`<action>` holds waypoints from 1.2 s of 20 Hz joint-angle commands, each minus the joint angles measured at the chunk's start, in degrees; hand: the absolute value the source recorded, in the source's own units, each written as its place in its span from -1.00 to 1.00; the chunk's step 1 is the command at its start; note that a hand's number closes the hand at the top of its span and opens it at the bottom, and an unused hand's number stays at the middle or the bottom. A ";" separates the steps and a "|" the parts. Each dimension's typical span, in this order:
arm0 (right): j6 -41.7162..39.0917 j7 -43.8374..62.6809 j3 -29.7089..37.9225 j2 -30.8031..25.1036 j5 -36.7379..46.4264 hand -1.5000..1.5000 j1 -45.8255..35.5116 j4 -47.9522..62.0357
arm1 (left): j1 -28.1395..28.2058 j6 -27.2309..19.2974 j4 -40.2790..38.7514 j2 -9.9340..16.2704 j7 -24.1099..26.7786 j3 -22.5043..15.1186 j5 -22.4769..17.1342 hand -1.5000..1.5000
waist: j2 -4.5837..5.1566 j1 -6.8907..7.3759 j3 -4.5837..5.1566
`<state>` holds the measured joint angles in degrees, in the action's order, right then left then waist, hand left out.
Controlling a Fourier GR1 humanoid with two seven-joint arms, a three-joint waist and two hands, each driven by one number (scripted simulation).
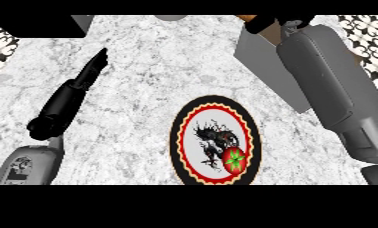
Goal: Pick the croissant from the plate and place it in the cardboard box
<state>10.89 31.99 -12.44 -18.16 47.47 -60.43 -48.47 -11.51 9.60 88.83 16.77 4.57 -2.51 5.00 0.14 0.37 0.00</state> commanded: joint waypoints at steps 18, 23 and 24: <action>-25.21 -29.94 8.40 -10.21 -9.31 -1.00 2.39 21.26 | -0.43 0.57 1.47 -2.19 -1.33 -0.70 1.71 0.00 | 0.18 0.74 -0.05; -14.09 -34.07 19.34 -6.08 -19.38 -1.00 0.67 15.80 | -2.87 0.92 -1.76 -1.11 -1.45 1.45 0.88 0.00 | 0.36 0.03 -0.17; -13.57 -35.28 23.89 -5.78 -24.15 -1.00 1.23 14.61 | -1.30 1.60 -0.27 -0.37 -1.29 2.30 -0.26 0.00 | -0.29 -0.37 -0.27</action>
<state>-8.00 0.66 2.74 -25.99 31.71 -59.16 -31.26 -13.39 10.79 88.51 15.93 3.21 -1.22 5.62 0.24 0.54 -0.14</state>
